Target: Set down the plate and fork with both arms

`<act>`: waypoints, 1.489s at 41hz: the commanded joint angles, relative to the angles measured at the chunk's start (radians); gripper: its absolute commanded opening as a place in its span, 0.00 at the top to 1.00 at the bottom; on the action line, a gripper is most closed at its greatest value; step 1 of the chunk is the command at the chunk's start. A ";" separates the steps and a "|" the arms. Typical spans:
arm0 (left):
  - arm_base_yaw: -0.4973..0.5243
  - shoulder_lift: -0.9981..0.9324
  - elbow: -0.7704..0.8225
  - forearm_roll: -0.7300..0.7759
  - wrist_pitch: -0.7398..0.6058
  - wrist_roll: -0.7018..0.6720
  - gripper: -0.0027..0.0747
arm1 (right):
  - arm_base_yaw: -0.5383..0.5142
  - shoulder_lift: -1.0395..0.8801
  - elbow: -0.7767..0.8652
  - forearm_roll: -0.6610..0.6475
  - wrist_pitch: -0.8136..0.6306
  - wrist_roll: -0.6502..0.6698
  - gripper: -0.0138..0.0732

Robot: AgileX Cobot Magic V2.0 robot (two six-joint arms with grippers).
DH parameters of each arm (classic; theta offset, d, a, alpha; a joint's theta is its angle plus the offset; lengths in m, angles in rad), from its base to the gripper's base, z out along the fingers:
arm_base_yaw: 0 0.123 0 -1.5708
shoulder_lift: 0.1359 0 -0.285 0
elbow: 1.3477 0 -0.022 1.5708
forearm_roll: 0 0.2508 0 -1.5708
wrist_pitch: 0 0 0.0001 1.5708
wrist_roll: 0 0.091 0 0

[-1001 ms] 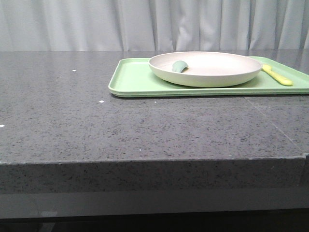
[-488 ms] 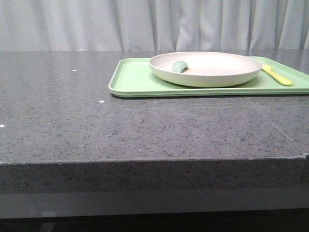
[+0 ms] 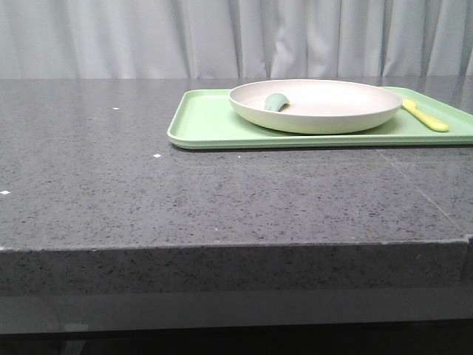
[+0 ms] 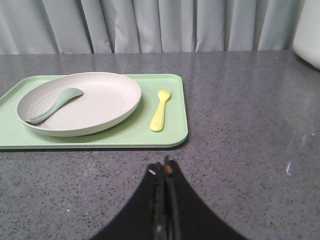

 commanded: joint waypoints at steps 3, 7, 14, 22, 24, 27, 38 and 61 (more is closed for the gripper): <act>0.006 -0.022 0.015 -0.008 -0.143 -0.004 0.99 | -0.002 0.010 -0.021 -0.015 -0.086 -0.008 0.98; 0.006 -0.022 0.013 -0.008 -0.126 -0.004 0.99 | -0.002 0.010 -0.021 -0.015 -0.086 -0.008 0.98; 0.006 -0.020 0.013 -0.008 -0.126 -0.004 0.99 | -0.002 0.010 -0.021 -0.015 -0.086 -0.008 0.98; 0.006 -0.020 0.013 -0.008 -0.126 -0.004 0.99 | -0.002 0.010 -0.021 -0.015 -0.086 -0.008 0.98; 0.006 -0.020 0.013 -0.008 -0.126 -0.004 0.99 | -0.002 0.010 -0.021 -0.015 -0.086 -0.008 0.98; 0.006 -0.020 0.013 -0.008 -0.126 -0.004 0.99 | -0.002 0.010 -0.021 -0.015 -0.086 -0.008 0.98; 0.006 -0.020 0.013 -0.008 -0.126 -0.004 0.99 | -0.002 0.010 -0.021 -0.015 -0.086 -0.008 0.98; 0.006 -0.020 0.013 -0.008 -0.126 -0.004 0.99 | -0.003 -0.003 0.072 0.110 -0.198 -0.224 0.98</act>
